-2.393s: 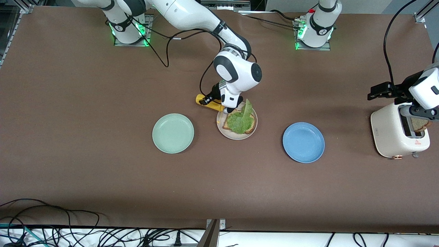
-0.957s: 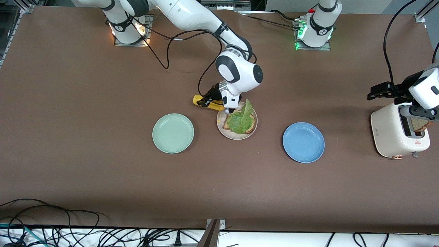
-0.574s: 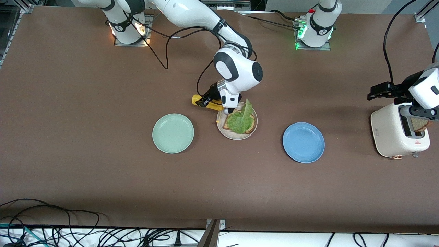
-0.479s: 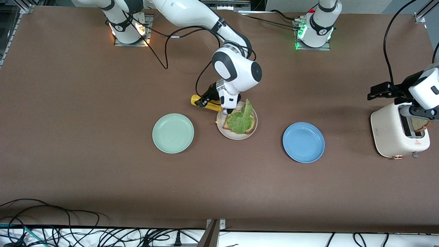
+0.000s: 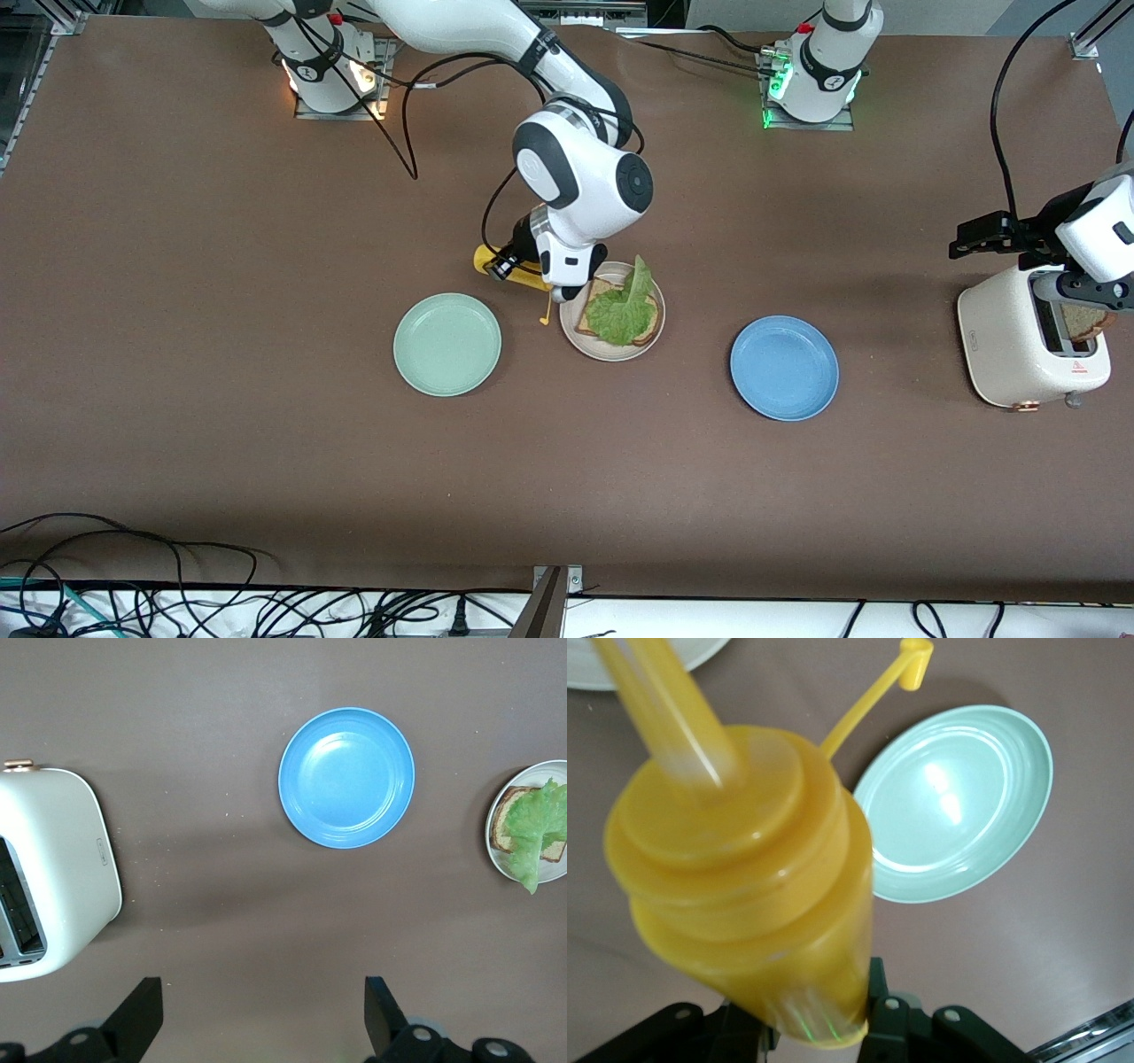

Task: Make sandwich on beige plate with both arms
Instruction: 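Raise the mustard bottle and carry it past the mint-green plate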

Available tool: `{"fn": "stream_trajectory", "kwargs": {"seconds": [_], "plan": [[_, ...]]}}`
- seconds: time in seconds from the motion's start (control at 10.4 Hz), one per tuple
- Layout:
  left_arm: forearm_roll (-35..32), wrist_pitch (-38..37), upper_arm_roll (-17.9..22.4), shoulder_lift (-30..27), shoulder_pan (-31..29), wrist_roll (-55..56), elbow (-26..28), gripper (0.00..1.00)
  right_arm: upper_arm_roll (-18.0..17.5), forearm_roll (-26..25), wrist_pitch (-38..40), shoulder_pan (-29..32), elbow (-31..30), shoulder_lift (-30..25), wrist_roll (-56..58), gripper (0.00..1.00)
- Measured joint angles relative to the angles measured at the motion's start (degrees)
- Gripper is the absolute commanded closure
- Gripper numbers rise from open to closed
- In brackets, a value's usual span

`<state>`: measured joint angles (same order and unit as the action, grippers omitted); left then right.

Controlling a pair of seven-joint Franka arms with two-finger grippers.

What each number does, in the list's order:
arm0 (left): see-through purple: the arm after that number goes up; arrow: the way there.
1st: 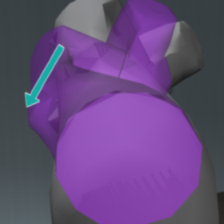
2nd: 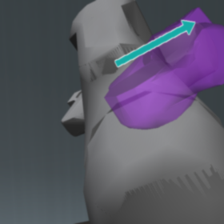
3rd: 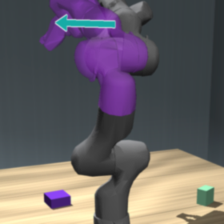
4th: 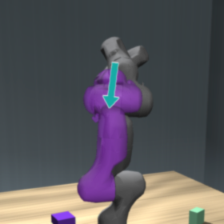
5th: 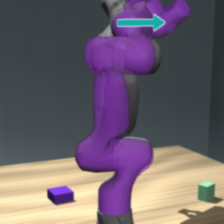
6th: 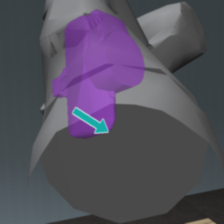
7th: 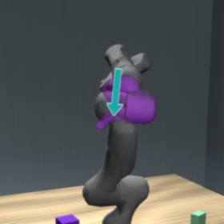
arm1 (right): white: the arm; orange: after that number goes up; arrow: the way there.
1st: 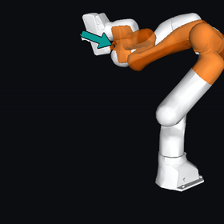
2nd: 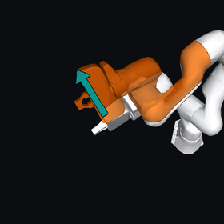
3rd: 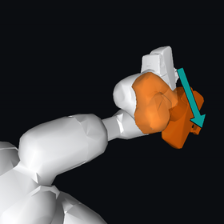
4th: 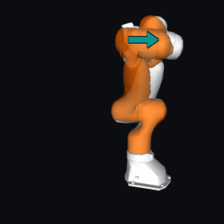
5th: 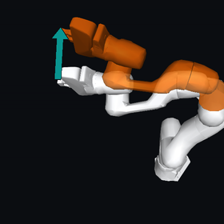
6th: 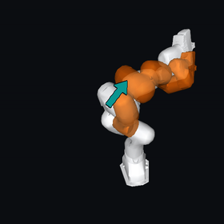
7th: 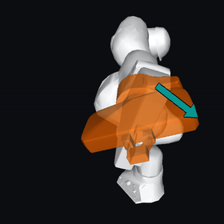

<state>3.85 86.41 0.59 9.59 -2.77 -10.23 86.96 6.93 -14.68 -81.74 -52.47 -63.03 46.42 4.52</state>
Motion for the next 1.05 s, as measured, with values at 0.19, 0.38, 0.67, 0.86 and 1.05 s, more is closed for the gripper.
{"fn": "stream_trajectory", "kwargs": {"seconds": [0.19, 0.38, 0.67, 0.86, 1.05], "plan": [[0.00, 0.00, 0.00, 0.00, 0.01, 0.00, 0.00, 0.00, -0.77, 1.50, -2.39, 2.60, -4.47, -4.76, 0.54, 1.00], [0.00, 0.00, -0.01, 0.00, 0.01, 0.00, 0.00, 0.00, -2.39, 2.12, -4.94, 6.77, -10.19, -10.22, 2.50, 1.00], [0.00, 0.00, -0.02, 0.00, 0.02, 0.00, 0.00, 0.00, -3.96, 4.11, -7.48, 12.97, -16.90, -17.30, 8.34, 1.00], [0.00, 0.00, -0.02, 0.00, 0.01, 0.00, 0.00, 0.00, -4.04, 6.20, -9.38, 16.81, -20.46, -20.94, 12.80, 1.00], [0.00, 0.00, -0.02, 0.00, 0.01, 0.00, 0.00, 0.00, -4.11, 7.43, -12.38, 20.35, -23.63, -23.62, 17.36, 1.00]]}}
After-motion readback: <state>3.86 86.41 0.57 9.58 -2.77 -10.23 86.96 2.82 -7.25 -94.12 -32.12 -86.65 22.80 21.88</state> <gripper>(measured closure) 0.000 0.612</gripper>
